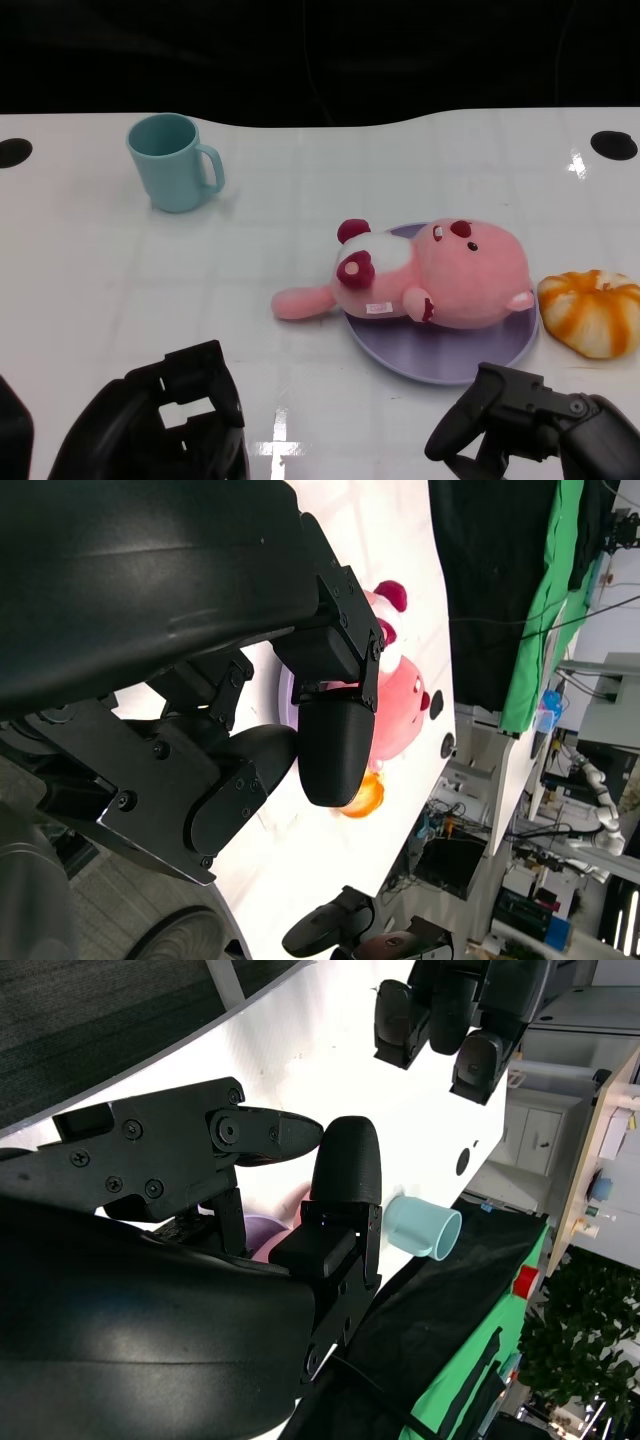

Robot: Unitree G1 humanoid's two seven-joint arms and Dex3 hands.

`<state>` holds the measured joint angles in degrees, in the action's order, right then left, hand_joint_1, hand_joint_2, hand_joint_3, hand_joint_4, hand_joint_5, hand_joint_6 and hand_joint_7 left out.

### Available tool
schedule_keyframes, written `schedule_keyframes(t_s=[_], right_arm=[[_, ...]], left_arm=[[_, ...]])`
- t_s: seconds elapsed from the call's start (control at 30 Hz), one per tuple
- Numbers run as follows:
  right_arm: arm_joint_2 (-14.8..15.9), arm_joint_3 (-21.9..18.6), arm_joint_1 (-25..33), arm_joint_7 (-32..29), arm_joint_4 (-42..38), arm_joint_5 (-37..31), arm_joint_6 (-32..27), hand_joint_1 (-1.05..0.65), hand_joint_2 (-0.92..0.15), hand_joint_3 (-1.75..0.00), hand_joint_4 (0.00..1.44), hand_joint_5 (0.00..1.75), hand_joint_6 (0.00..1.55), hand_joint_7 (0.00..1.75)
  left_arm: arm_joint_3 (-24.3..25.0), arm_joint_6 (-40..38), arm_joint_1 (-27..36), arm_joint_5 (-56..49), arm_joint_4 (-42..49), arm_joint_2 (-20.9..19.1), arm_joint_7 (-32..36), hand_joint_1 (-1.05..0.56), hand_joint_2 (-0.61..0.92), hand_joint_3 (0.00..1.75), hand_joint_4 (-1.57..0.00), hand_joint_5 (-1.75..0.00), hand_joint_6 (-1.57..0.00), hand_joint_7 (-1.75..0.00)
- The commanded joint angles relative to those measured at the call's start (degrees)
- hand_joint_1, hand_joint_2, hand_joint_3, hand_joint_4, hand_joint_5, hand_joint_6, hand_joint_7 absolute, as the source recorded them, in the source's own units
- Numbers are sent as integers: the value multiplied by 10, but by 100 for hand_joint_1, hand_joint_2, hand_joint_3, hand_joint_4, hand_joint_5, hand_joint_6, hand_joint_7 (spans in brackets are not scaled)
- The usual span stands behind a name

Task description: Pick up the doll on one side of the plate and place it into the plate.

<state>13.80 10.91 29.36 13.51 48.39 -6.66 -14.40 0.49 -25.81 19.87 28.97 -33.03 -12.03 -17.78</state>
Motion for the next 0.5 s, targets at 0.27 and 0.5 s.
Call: schedule_keyframes(t_s=[0.27, 0.5], right_arm=[[7, -5, -1, 2, -3, 2, 8, -25, -92, -35, 65, 159, 58, 131], [7, -8, -1, 4, 0, 4, 7, -24, -92, -34, 66, 159, 58, 131]], left_arm=[[2, -1, -4, -5, -1, -11, -4, -14, 42, 137, -90, -175, -78, -163], [0, 2, -7, -10, -1, -12, -1, -14, 42, 138, -89, -175, -78, -164]])
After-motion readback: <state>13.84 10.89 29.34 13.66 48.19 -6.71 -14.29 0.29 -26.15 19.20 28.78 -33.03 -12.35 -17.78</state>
